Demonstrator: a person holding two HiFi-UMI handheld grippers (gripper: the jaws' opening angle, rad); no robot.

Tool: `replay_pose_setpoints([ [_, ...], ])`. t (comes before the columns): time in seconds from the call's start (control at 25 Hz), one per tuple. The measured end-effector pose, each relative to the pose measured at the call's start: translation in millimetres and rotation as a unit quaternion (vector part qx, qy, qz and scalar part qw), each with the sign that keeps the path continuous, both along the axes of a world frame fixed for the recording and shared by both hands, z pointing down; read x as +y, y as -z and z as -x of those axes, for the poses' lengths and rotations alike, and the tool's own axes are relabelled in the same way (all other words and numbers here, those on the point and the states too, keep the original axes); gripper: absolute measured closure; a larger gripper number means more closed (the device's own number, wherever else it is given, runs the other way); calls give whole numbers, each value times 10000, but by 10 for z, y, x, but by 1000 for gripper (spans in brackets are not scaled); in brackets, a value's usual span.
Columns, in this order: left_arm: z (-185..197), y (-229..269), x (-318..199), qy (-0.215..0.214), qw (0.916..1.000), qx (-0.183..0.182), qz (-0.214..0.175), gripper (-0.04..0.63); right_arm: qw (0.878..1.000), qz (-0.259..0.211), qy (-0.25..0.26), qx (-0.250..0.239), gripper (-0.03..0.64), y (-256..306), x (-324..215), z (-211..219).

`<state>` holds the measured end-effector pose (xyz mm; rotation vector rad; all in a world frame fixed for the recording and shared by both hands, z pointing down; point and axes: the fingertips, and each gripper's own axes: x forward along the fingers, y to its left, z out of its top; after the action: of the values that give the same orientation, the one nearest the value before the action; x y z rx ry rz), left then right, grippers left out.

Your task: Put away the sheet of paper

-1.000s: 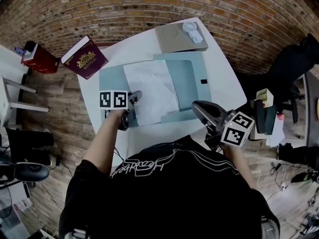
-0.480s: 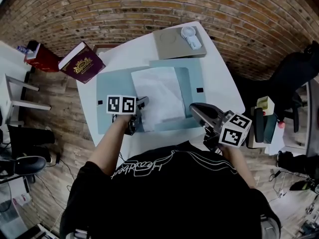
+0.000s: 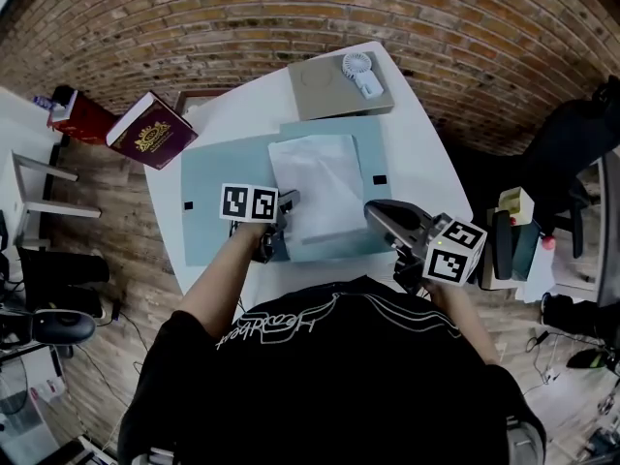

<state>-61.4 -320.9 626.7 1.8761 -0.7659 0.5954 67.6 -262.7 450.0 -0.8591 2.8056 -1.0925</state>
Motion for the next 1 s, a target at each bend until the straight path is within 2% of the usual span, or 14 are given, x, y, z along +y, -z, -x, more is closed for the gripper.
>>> replay_pose_setpoints([
  [0.48, -393, -29, -114, -277, 9994, -165, -84, 565, 9999, -84, -3, 69, 614, 107, -34, -190],
  [0.84, -382, -74, -213, -271, 9965, -719, -316, 561, 9995, -181, 125, 225, 614, 232, -87, -253],
  [0.88, -375, -65, -222, -252, 9960, -782, -357, 547, 9994, -195, 151, 227, 614, 240, -99, -245],
  [0.96, -379, -52, -220, -242, 9956, -815, -390, 414, 9993, -219, 212, 221, 614, 251, -116, -218],
  [1.0, -386, -45, -212, -237, 9959, -780, -385, 379, 9992, -231, 248, 213, 614, 255, -121, -199],
])
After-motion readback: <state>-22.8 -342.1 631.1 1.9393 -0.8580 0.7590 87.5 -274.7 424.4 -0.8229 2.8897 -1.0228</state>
